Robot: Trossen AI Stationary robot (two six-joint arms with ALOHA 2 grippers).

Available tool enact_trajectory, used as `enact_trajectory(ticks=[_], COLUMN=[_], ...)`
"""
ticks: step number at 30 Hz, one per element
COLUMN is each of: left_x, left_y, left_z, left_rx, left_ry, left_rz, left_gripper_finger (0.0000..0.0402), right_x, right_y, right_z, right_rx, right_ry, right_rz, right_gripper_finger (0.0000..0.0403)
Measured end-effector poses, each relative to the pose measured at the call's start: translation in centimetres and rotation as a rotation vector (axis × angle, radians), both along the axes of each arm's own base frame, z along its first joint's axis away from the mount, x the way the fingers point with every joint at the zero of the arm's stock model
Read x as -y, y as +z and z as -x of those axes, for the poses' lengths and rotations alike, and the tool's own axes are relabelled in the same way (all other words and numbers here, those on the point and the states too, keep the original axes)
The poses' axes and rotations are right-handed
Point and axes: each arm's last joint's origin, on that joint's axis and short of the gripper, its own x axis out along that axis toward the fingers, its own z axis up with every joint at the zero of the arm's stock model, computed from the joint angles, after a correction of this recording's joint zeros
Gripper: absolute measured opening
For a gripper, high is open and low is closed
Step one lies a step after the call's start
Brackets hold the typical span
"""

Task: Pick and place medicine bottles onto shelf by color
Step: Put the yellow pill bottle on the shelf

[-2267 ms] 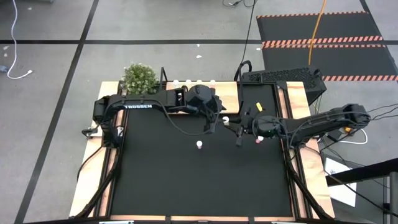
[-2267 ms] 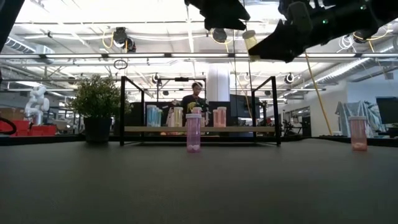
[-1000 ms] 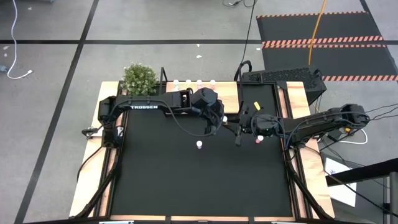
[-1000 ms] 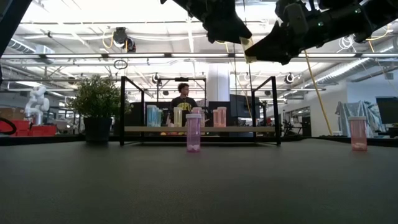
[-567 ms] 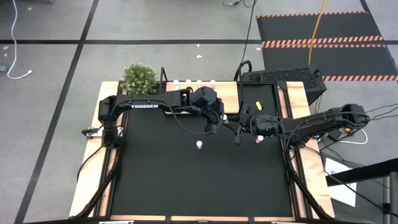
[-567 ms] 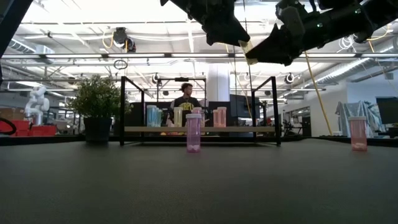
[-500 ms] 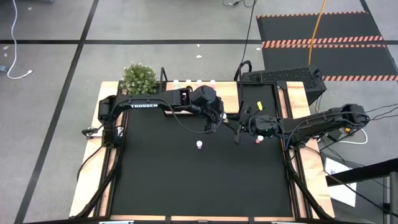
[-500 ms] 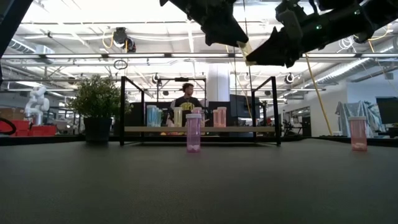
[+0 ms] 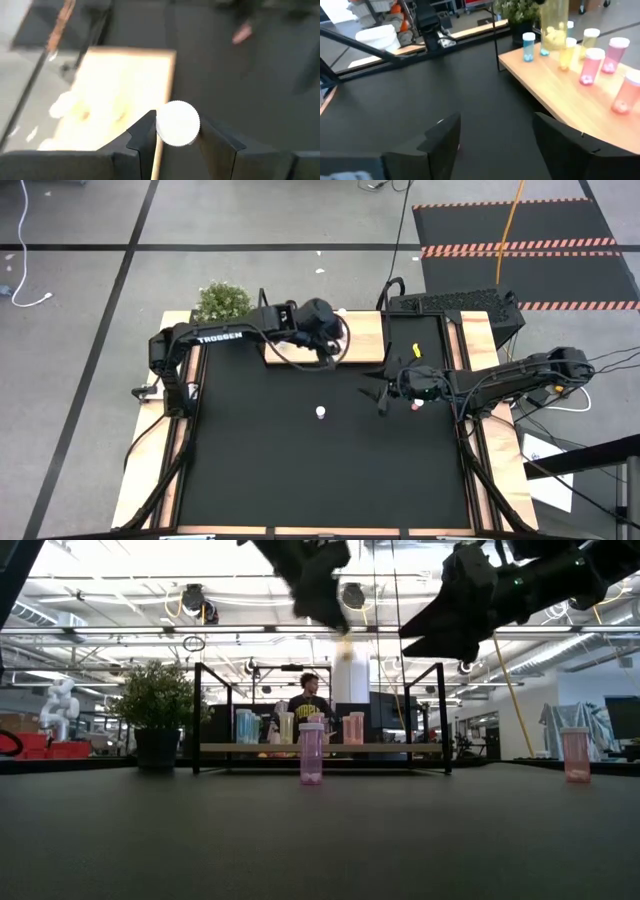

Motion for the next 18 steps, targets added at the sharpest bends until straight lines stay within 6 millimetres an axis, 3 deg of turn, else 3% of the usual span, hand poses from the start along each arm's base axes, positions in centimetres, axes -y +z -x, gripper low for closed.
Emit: enact_trajectory(ticks=[4,9,18], left_x=[-2.4,-4.4,-5.5], left_y=[-1.6,-5.0,-8.3], left_z=[1.5,3.6,6.2], left_rx=[-0.134,-0.22,-0.131], left_ry=[0.125,0.215,0.291], left_rz=[-0.012,0.035,0.019], left_gripper_finger=[0.0134,0.0135,0.0136], right_x=[0.0,0.0,0.0], right_y=[-0.2,-0.4,-1.0], right_z=[0.1,0.2,0.4], right_rx=[-0.023,-0.039,-0.097], right_ry=[-0.005,-0.008,-0.02], right_rz=[-0.011,-0.022,-0.053], right_gripper_finger=[0.0247,0.0247,0.0247])
